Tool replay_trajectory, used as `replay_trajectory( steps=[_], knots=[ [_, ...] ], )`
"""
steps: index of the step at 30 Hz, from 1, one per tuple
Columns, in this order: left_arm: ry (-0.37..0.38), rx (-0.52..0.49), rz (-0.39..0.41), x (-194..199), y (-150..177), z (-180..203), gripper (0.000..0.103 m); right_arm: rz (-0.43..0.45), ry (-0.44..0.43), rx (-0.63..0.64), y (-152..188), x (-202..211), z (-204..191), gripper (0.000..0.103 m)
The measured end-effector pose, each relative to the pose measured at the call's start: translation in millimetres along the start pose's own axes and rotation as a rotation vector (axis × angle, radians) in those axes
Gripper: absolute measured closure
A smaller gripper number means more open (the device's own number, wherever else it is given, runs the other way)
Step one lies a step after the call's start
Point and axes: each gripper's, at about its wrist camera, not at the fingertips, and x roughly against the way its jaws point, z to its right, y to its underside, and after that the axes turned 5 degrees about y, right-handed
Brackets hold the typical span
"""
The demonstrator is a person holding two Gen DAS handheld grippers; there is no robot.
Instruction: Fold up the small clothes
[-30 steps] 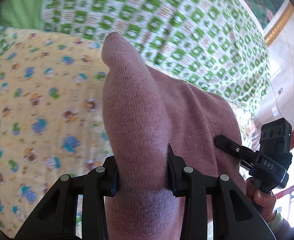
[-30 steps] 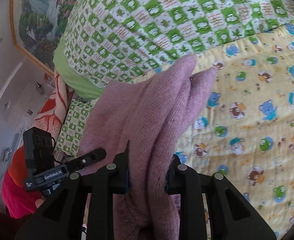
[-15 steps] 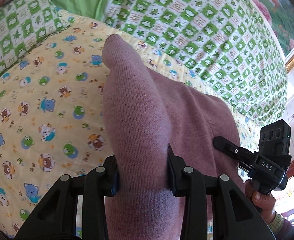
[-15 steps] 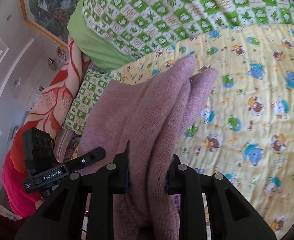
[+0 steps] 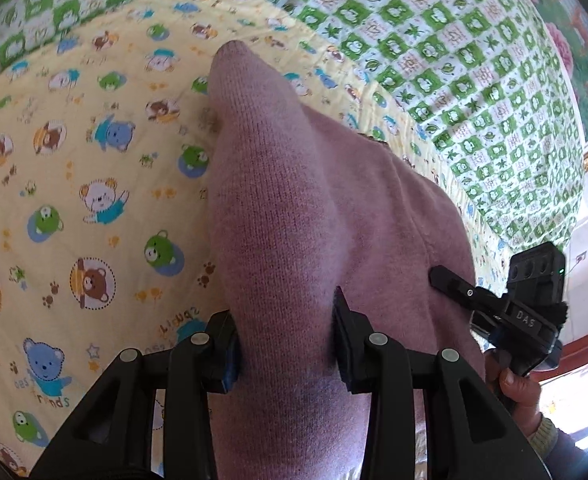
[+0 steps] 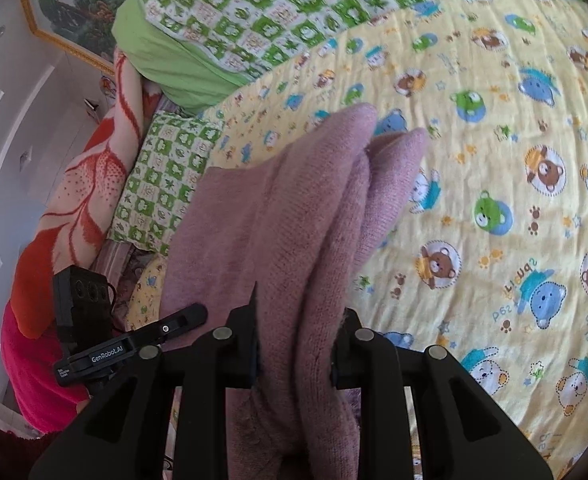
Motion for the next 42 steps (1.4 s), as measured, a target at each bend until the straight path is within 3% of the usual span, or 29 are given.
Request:
replay_trajectory(
  steps=[5, 7, 10, 16, 20, 25, 29, 31, 33, 36, 39, 42],
  knots=[
    [0.034, 0.022, -0.019, -9.6, -2.4, -10.5, 0.055, -0.025, 0.018, -0.042, 1.9, -11.1, 24.6, 0.072],
    [0.033, 0.037, -0.032, -12.3, -3.7, -13.0, 0.047, -0.029, 0.019, -0.049, 2.0, -13.9, 30.0, 0.067],
    [0.038, 0.062, -0.043, -8.1, -3.3, -12.8, 0.045, -0.012, 0.045, -0.061, 0.6, -9.6, 30.8, 0.056],
    [0.005, 0.057, -0.042, 13.4, 8.6, -10.0, 0.037, 0.074, 0.133, -0.038, 7.2, 36.3, 22.5, 0.053],
    [-0.008, 0.050, -0.042, 32.8, 26.5, -12.1, 0.034, 0.117, 0.101, -0.014, 21.8, 71.3, 11.4, 0.053],
    [-0.002, 0.046, -0.072, 44.0, 52.9, -12.4, 0.034, 0.052, 0.023, -0.017, 47.4, 84.3, 1.4, 0.053],
    [-0.025, 0.036, -0.102, 37.4, 65.6, -11.0, 0.034, -0.007, 0.028, -0.009, 69.5, 72.8, -3.4, 0.053],
    [-0.055, 0.030, -0.109, 32.2, 68.4, -11.6, 0.035, -0.031, 0.041, -0.006, 76.2, 63.1, -4.9, 0.059],
    [-0.076, 0.023, -0.110, 29.2, 69.9, -11.3, 0.037, -0.040, 0.075, 0.020, 79.4, 55.4, -9.0, 0.096],
    [-0.090, -0.002, -0.113, 30.1, 69.6, -5.9, 0.049, 0.000, 0.071, 0.033, 76.2, 59.1, -16.9, 0.096],
    [-0.118, -0.046, -0.120, 28.8, 70.5, 0.8, 0.049, 0.115, -0.010, 0.065, 68.6, 87.2, -32.9, 0.097],
    [-0.127, -0.051, -0.128, 25.0, 71.6, -1.0, 0.049, 0.129, 0.031, 0.115, 66.9, 96.7, -35.9, 0.097]
  ],
)
